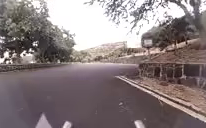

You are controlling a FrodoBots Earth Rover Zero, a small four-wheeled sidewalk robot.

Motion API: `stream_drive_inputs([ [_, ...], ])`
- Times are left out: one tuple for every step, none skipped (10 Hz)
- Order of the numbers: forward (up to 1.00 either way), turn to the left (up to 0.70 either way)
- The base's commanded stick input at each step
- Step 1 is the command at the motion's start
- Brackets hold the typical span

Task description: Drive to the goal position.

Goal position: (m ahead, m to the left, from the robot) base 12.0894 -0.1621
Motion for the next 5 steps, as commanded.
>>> stream_drive_inputs([
  [0.7, 0.0],
  [0.7, 0.0],
  [0.7, 0.0],
  [0.7, 0.0],
  [0.7, 0.0],
])
